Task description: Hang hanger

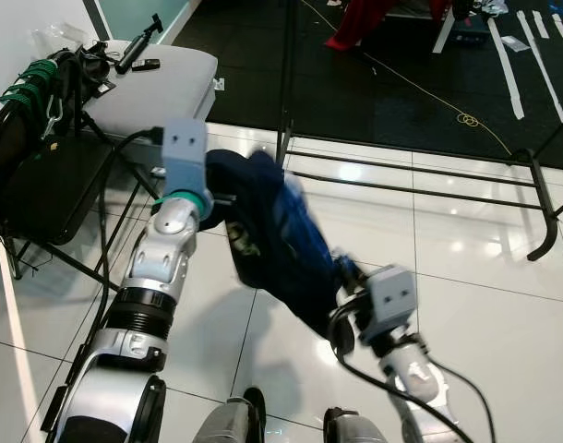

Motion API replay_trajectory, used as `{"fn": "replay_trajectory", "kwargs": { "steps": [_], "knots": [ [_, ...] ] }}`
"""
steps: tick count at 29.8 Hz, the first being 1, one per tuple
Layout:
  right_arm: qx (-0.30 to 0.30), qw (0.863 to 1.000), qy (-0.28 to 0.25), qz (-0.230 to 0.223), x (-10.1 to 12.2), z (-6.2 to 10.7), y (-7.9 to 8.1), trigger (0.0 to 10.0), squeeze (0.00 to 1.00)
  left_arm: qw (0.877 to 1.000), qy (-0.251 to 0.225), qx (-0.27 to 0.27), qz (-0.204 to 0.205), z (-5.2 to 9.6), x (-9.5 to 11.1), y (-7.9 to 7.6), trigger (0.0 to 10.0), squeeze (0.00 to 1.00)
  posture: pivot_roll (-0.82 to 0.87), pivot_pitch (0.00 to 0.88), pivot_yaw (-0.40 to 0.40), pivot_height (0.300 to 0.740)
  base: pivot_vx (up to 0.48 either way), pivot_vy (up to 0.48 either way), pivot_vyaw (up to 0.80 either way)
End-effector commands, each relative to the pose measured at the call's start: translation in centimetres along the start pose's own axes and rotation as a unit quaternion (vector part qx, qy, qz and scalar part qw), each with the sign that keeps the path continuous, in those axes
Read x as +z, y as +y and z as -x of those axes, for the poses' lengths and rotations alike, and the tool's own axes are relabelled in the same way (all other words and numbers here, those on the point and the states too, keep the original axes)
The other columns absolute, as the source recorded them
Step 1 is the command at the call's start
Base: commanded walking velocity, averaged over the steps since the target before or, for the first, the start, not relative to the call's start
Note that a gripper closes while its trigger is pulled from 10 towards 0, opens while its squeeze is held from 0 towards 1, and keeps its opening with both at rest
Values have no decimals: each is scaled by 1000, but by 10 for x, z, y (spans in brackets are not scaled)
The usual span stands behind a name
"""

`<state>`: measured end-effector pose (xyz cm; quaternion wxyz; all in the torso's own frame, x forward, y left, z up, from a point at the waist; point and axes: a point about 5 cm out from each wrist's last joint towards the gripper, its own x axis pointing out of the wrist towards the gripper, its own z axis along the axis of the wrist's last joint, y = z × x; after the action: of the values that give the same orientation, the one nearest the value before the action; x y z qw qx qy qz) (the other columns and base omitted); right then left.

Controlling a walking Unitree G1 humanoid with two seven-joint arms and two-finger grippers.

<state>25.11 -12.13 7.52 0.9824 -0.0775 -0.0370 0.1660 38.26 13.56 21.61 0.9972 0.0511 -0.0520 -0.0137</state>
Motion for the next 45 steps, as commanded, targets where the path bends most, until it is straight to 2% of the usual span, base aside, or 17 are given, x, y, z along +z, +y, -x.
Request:
{"fn": "replay_trajectory", "kwargs": {
  "steps": [1,6,8,16,17,19,21,22,23,28,30,34,37,41,43,44,45],
  "knots": [
    [20,998,53,10,-16,6,3,0,0,998,-60,15,17,-3,27,8,0,0,-29,130,102,740,0,0,0],
    [46,993,103,18,-30,10,6,0,0,995,-88,19,35,-5,43,13,0,0,-27,131,104,740,0,0,0],
    [67,990,119,35,-33,12,5,0,0,993,-111,18,40,-5,57,16,0,0,-27,131,104,740,0,0,0],
    [107,985,122,59,-35,17,11,0,0,991,-130,-2,29,-5,66,13,0,0,-24,135,103,740,0,0,0],
    [85,991,82,59,-26,14,9,0,0,992,-125,-6,19,-5,62,12,0,0,-24,138,105,740,0,0,0],
    [85,991,82,59,-26,14,9,0,0,992,-125,-6,19,-5,62,12,0,0,-24,138,105,740,0,0,0],
    [40,997,-20,59,1,11,4,0,0,996,-92,16,2,-6,45,17,0,0,-29,142,108,740,0,0,0],
    [40,997,-20,59,1,11,4,0,0,996,-92,16,2,-6,45,17,0,0,-29,142,108,740,0,0,0],
    [24,996,-69,59,14,14,3,0,0,997,-73,36,-7,-7,35,23,0,0,-29,142,108,740,0,0,0],
    [6,990,-124,59,28,21,4,0,0,996,-47,67,-18,-7,22,33,0,0,-27,143,108,740,0,0,0],
    [-22,986,-156,61,36,29,3,0,0,995,-23,97,-26,-6,9,43,0,0,-28,143,108,740,0,0,0],
    [-45,982,-172,65,40,35,1,0,0,992,-2,120,-26,-5,-2,51,0,0,-29,143,110,740,0,0,0],
    [-77,981,-163,65,41,33,-5,0,0,993,12,112,-29,-3,-10,51,0,0,-33,145,114,740,0,0,0],
    [-82,982,-157,63,39,31,-7,0,0,993,16,112,-24,-2,-14,50,0,0,-38,146,117,740,0,0,0],
    [-82,989,-115,47,24,32,-6,0,0,990,15,138,8,0,-16,55,0,0,-32,149,111,740,0,0,0],
    [-116,987,-113,25,23,33,-12,0,0,989,14,147,13,1,-16,59,0,0,-34,149,112,740,0,0,0],
    [-116,987,-113,25,23,33,-12,0,0,989,14,147,13,1,-16,59,0,0,-34,149,112,740,0,0,0]
  ]
}}
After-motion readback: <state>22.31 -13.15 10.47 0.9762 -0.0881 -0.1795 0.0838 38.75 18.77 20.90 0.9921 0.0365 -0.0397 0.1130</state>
